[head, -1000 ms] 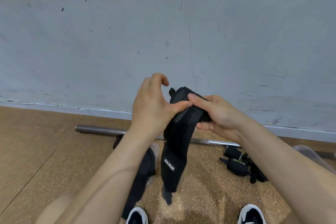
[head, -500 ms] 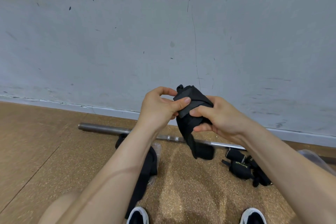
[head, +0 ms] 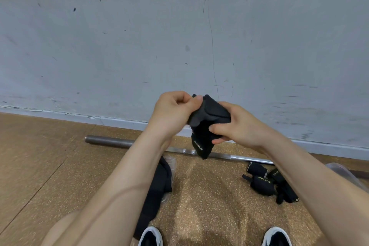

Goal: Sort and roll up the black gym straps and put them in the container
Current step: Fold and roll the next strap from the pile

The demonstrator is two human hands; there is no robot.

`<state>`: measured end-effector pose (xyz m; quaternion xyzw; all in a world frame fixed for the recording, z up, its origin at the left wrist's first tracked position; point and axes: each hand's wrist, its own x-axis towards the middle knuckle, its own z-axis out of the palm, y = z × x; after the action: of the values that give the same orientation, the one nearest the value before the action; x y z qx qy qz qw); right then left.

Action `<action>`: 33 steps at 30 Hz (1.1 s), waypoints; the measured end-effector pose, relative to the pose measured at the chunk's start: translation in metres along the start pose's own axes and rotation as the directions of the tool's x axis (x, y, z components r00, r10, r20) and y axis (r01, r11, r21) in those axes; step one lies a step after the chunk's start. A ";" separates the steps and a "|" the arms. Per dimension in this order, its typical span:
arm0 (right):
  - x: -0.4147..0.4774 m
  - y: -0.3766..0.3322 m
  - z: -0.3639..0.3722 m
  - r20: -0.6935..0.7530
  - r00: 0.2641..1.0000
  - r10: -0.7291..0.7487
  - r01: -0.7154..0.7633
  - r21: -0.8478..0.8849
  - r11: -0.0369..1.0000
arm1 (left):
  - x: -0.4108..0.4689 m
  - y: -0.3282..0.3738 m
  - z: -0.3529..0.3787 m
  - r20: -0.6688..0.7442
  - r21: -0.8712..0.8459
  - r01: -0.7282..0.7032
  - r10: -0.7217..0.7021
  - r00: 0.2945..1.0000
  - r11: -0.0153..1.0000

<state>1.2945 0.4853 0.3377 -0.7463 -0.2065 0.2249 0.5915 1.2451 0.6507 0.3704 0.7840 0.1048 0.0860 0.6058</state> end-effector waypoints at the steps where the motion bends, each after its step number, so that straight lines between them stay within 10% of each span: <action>1: 0.001 0.000 0.000 -0.010 1.000 -0.004 0.004 -0.011 1.000 | -0.001 0.003 -0.001 0.077 -0.149 0.069 -0.058 0.995 0.986; 12: 0.007 -0.002 0.006 -0.301 0.942 -0.147 0.097 -0.173 0.980 | -0.010 0.014 0.006 0.297 -0.681 0.298 -0.120 0.947 0.668; 20: 0.005 -0.010 0.004 -0.249 0.967 -0.051 0.130 0.312 0.941 | -0.002 -0.015 0.021 0.050 -0.426 0.128 -0.119 0.992 0.895; 33: -0.003 -0.019 0.012 -0.177 0.983 -0.043 0.118 0.439 0.891 | 0.001 -0.018 0.019 -0.146 -0.004 -0.142 0.140 0.979 0.990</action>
<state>1.2838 0.4971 0.3542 -0.5965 -0.1313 0.1802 0.7710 1.2503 0.6378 0.3484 0.7766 0.0923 0.1864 0.5946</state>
